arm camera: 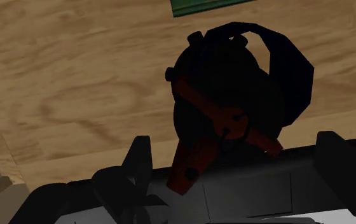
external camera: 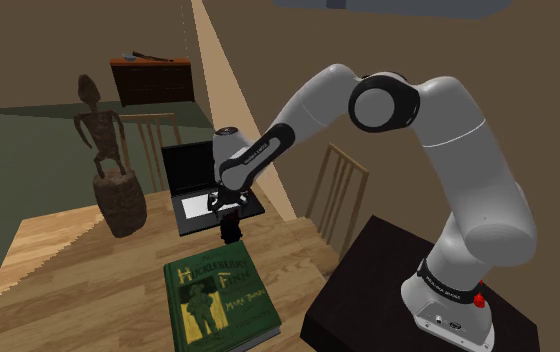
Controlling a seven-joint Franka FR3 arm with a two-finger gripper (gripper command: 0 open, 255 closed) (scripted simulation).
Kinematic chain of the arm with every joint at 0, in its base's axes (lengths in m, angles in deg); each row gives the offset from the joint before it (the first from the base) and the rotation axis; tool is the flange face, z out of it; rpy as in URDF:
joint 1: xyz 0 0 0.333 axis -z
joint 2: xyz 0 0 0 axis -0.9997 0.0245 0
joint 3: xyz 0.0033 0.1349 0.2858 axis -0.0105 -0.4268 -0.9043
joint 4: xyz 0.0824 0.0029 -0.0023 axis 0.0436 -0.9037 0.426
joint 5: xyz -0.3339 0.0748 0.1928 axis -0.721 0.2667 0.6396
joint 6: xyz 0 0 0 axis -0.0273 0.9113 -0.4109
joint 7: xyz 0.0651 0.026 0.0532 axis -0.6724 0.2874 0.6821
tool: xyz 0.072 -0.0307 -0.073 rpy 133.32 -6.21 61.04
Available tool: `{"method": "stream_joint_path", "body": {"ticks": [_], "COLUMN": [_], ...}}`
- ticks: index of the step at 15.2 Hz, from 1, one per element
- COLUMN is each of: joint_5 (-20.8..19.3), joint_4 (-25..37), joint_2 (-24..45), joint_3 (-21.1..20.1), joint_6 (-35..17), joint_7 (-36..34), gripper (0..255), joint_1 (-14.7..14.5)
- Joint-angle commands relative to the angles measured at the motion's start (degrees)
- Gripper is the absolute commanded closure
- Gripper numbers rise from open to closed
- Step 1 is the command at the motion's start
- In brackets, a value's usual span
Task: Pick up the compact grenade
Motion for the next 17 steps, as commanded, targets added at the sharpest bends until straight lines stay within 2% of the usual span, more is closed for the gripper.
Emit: {"method": "stream_joint_path", "body": {"ticks": [1, 5, 6, 17], "joint_5": [-0.1, -0.3, -0.3, -0.2], "joint_4": [0.6, 1.1, 1.1, 0.7], "joint_2": [1.3, 3.0, 2.9, 1.7], "joint_3": [0.2, 0.3, 0.3, 0.2], "joint_6": [-0.8, -1.8, -1.8, -1.0], "joint_7": [-0.1, -0.2, -0.2, -0.2], "gripper": [0, 0, 255, 255], "joint_1": [-0.1, -0.3, -0.2, -0.2]}}
